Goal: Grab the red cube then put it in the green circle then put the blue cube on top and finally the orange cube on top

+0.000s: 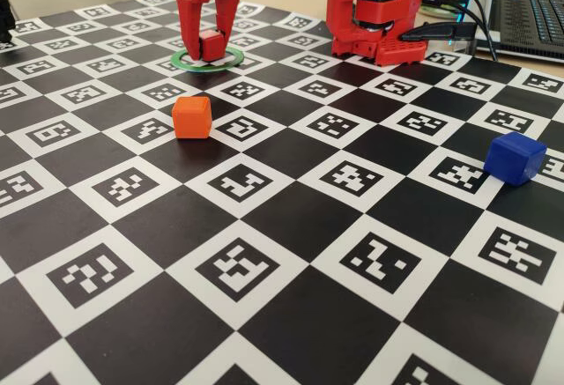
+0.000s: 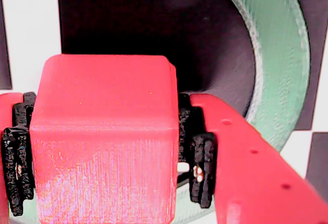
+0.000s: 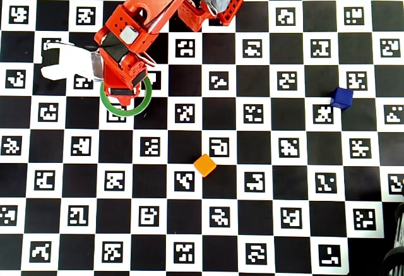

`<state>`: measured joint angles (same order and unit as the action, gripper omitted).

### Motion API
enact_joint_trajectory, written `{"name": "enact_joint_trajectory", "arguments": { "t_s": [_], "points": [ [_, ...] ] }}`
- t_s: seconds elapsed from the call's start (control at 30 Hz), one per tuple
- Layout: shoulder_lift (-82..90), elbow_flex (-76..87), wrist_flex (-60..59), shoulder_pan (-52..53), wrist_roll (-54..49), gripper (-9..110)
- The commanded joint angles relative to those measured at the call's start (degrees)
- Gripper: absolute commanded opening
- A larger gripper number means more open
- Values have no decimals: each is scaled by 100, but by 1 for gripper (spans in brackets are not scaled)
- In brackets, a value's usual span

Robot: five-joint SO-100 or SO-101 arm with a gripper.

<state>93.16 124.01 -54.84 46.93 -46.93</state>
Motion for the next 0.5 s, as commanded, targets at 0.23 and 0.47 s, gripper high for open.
{"name": "enact_joint_trajectory", "arguments": {
  "t_s": [0.23,0.47],
  "points": [
    [0,-167,53,97,-88,4],
    [0,-158,53,88,70,11]
  ]
}}
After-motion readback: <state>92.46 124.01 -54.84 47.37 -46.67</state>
